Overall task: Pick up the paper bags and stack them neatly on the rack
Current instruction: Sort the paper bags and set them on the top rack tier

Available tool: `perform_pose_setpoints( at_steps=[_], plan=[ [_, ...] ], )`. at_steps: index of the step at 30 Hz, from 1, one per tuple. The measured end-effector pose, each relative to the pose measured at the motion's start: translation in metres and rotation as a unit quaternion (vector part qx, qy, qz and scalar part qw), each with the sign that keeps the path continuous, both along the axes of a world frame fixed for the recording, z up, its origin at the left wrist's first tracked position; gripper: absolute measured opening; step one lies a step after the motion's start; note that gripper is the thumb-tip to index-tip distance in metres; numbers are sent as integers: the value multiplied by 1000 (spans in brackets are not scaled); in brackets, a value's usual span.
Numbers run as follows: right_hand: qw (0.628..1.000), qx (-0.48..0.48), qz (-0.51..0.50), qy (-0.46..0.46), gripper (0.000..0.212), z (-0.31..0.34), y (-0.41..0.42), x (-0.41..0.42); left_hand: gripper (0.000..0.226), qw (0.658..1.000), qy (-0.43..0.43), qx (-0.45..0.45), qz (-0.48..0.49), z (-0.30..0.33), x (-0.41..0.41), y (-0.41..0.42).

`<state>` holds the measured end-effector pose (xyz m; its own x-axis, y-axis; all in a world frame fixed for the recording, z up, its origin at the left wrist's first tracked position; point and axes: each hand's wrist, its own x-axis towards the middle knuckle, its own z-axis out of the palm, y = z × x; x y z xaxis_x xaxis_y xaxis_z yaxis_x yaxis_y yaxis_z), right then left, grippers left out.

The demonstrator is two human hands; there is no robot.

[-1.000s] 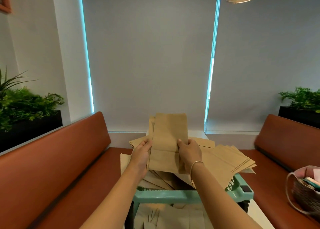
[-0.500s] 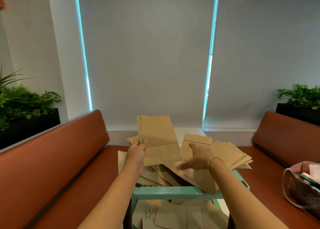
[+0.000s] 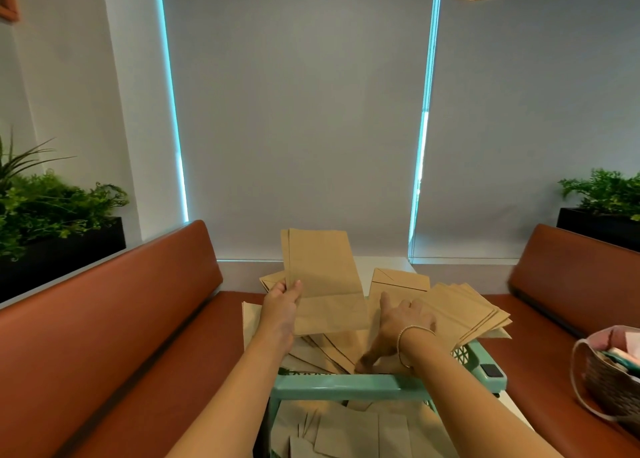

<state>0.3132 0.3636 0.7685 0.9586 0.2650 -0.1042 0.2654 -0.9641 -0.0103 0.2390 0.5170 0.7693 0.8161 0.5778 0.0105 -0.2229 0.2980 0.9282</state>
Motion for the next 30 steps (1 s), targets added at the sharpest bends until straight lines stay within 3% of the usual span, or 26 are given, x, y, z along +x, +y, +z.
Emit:
perform_pose_setpoints(
  at_steps=[3,8,11,14,18,23,28,30],
  plan=[
    [1000,19,-9,-15,121,-3,1,2,19,1000,3,6,0,1,-2,-1],
    [991,103,-17,-86,47,3,2,13,18,1000,-3,10,6,2,-2,-2],
    [977,201,-21,-67,22,18,-2,23,18,1000,-12,2,4,3,-2,-2],
    [959,281,-23,-40,18,39,-14,28,20,1000,-19,-5,3,4,-4,-2],
    [918,370,-52,-131,20,68,-35,18,21,1000,-19,5,7,4,-5,-2],
    [790,569,-62,-217,29,93,-43,12,20,1000,-21,20,12,4,-6,-3],
    [706,702,-46,-75,26,91,-29,4,17,999,-26,31,-17,3,-4,-5],
    [715,695,-52,-50,30,76,-16,4,24,998,-34,23,-44,4,-3,-11]
  ],
)
